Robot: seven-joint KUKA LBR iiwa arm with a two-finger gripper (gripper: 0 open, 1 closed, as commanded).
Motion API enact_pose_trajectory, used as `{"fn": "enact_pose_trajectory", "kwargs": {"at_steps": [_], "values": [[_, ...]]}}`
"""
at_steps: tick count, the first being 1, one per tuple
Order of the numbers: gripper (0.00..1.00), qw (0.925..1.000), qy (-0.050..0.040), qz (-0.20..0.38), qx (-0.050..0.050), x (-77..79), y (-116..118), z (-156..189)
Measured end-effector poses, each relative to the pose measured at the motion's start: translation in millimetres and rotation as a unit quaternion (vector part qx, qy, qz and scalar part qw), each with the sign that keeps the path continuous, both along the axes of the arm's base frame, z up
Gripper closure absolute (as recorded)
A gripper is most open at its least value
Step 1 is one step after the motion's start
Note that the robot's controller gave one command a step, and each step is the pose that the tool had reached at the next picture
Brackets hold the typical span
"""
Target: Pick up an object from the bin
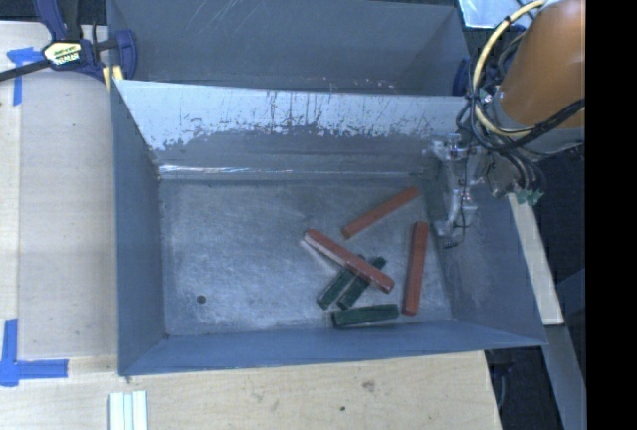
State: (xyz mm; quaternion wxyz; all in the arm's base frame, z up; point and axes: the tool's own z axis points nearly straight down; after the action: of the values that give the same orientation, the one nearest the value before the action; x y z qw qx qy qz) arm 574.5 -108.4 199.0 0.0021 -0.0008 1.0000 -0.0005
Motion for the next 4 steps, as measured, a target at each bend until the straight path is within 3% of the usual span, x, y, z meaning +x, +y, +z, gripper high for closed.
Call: {"fn": "enact_pose_trajectory", "kwargs": {"at_steps": [2,3,4], "values": [[0.0,1.0,0.0002,0.001,0.0,0.1,0,-1],[0.0,0.994,-0.0009,0.109,-0.001,0.1,21,-45],[1.0,0.9981,0.0011,-0.061,0.0,4.5,2,-129]]}}
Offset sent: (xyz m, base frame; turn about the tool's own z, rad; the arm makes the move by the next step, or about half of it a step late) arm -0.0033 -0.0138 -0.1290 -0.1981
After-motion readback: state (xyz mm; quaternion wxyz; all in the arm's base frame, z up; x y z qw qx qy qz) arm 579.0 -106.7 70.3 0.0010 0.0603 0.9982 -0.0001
